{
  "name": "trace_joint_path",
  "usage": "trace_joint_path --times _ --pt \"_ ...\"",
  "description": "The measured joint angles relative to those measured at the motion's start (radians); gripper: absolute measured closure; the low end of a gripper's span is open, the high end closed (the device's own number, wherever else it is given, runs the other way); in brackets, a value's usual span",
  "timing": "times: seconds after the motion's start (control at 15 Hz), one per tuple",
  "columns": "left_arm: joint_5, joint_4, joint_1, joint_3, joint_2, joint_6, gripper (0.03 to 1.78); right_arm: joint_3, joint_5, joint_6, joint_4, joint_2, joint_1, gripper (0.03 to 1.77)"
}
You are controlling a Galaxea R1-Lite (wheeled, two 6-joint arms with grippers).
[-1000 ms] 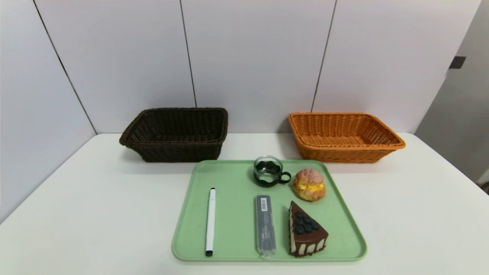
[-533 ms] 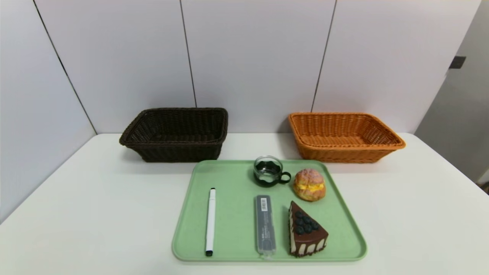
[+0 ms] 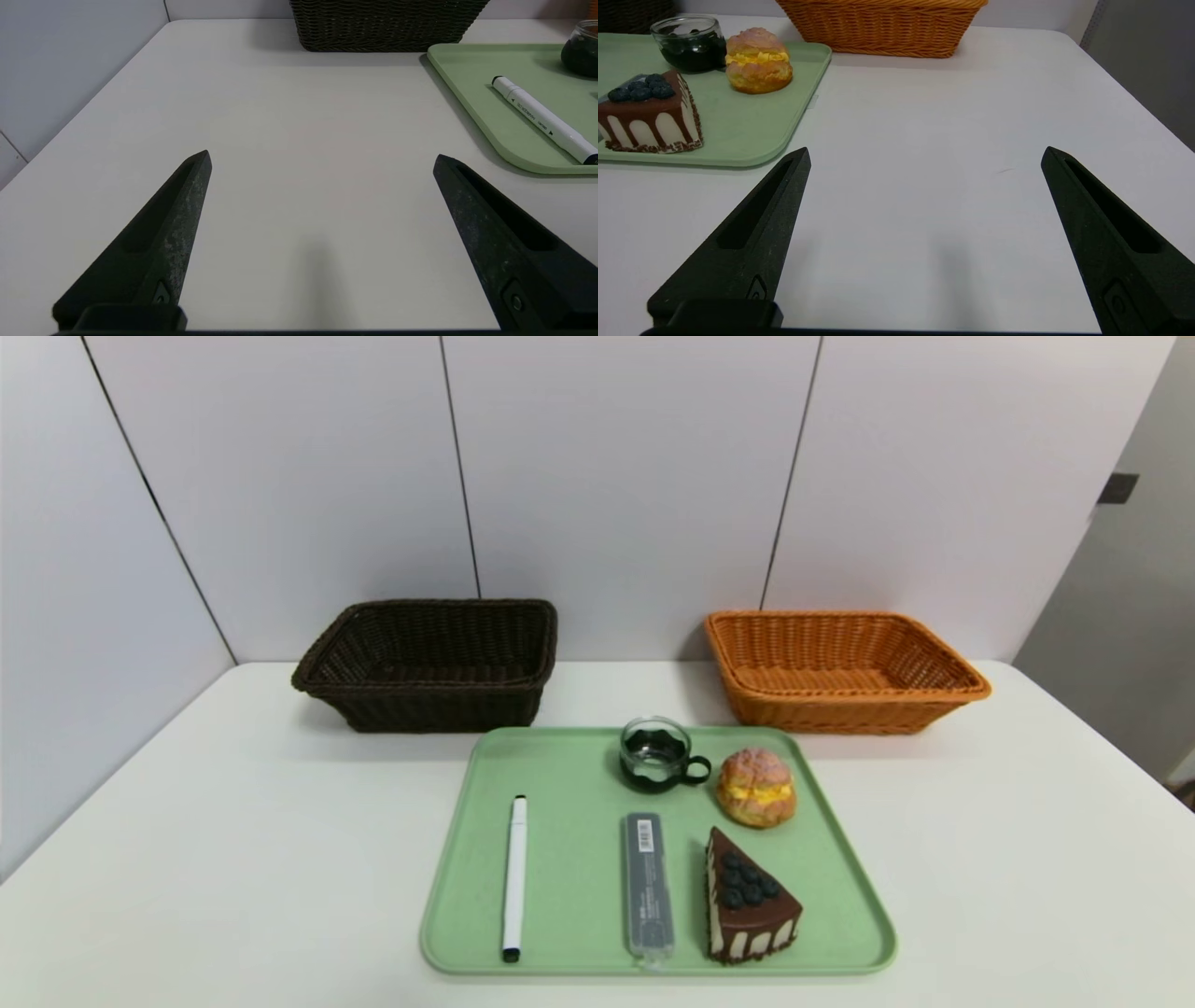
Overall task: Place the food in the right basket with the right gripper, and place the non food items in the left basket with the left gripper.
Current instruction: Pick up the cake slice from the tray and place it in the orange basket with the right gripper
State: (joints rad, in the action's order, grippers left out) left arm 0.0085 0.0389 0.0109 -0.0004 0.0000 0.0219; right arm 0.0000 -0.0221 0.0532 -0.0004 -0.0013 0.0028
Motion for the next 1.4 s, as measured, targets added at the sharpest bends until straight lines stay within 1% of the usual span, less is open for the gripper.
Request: trace_joint_path --times 0.13,0.2,0.27,0.33,0.53,0.67,0.73,0.87,1.0,1.07,1.2,1.33,1.4 --pt "-0.01 -0.015 0.0 -0.003 0.0 -0.018 0.12 -0.02 -0.024 0.066 0.008 0.005 0.0 0.09" --pt "-0.022 -0.036 0.0 -0.033 0.004 -0.024 0.12 -0.047 -0.042 0.091 0.009 0.024 0.0 0.09" --pt "-0.044 -0.076 0.0 -0.082 0.011 -0.024 0.12 -0.091 -0.059 0.104 0.01 0.06 -0.001 0.09" --pt "-0.071 -0.139 0.0 -0.153 0.026 -0.024 0.12 -0.163 -0.07 0.116 0.018 0.116 -0.001 0.09" --pt "-0.186 -0.373 0.0 -0.397 0.137 -0.024 0.12 -0.47 -0.106 0.133 0.099 0.327 0.0 0.09" --pt "-0.243 -0.461 0.001 -0.545 0.275 -0.019 0.12 -0.716 -0.14 0.135 0.18 0.507 0.004 0.09" --pt "-0.26 -0.495 0.001 -0.632 0.365 -0.008 0.12 -0.848 -0.151 0.128 0.237 0.613 0.008 0.09" --pt "-0.281 -0.563 0.003 -0.778 0.52 0.021 0.12 -1.067 -0.158 0.096 0.349 0.794 0.024 0.09" --pt "-0.308 -0.665 0.004 -0.935 0.697 0.05 0.12 -1.289 -0.145 0.064 0.499 0.978 0.067 0.09" --pt "-0.324 -0.728 0.005 -1.018 0.786 0.059 0.12 -1.384 -0.13 0.039 0.59 1.074 0.11 0.09" --pt "-0.351 -0.842 0.011 -1.158 0.94 0.072 0.12 -1.541 -0.069 -0.05 0.757 1.253 0.235 0.09" --pt "-0.363 -0.926 0.032 -1.281 1.076 0.101 0.12 -1.658 0.011 -0.167 0.892 1.421 0.37 0.09" --pt "-0.363 -0.963 0.049 -1.332 1.134 0.115 0.12 -1.694 0.047 -0.209 0.94 1.482 0.424 0.09"
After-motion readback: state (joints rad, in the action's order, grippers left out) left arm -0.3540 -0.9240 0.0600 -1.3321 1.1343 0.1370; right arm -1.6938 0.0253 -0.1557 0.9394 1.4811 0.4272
